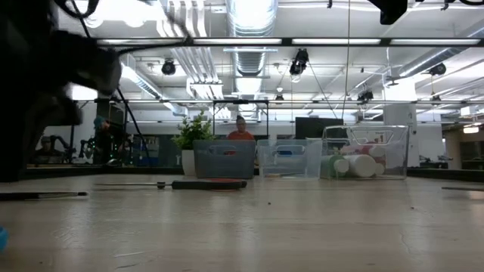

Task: Pick & Place Paint Supplies
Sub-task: Put the top silver paint brush into the white transparent bin

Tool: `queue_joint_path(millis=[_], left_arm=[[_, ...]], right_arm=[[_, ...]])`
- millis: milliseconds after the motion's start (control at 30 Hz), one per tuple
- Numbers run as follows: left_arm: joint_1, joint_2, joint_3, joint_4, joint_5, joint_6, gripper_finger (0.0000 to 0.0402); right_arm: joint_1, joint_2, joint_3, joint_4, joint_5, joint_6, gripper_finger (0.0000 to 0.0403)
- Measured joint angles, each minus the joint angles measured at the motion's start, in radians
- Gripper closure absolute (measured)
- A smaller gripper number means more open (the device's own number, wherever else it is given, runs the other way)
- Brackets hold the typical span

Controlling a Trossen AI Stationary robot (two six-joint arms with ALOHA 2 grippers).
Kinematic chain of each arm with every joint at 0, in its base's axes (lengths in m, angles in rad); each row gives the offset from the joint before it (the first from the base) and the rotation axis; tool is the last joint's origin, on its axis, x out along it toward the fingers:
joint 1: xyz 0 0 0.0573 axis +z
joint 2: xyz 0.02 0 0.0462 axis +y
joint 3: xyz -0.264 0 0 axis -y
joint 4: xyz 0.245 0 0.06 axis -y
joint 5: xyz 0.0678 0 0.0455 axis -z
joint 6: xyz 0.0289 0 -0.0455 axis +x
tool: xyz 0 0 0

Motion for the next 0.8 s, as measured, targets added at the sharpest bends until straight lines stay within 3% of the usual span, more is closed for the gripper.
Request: queue_joint_path(millis=[100,200,533,800], left_arm=[[0.002,-0.002,0.032,-0.019,0.000,0.105,0.0388],[0.026,-0.002,0.041,-0.051,-0.001,0.096,0.0378],[0.071,-0.001,0.039,-0.065,0.012,0.141,0.0291],[0.073,0.006,-0.004,-0.041,0.012,0.095,0.0284]], right_arm=[[0.000,0.000,0.000,0.000,0.000,0.002,0.0115],[0.000,0.000,0.000,0.000,0.000,0.000,0.0115],[0.000,0.000,0.000,0.000,0.000,0.000,0.0115],[0.000,0.000,0.000,0.000,0.000,0.000,0.0115]])
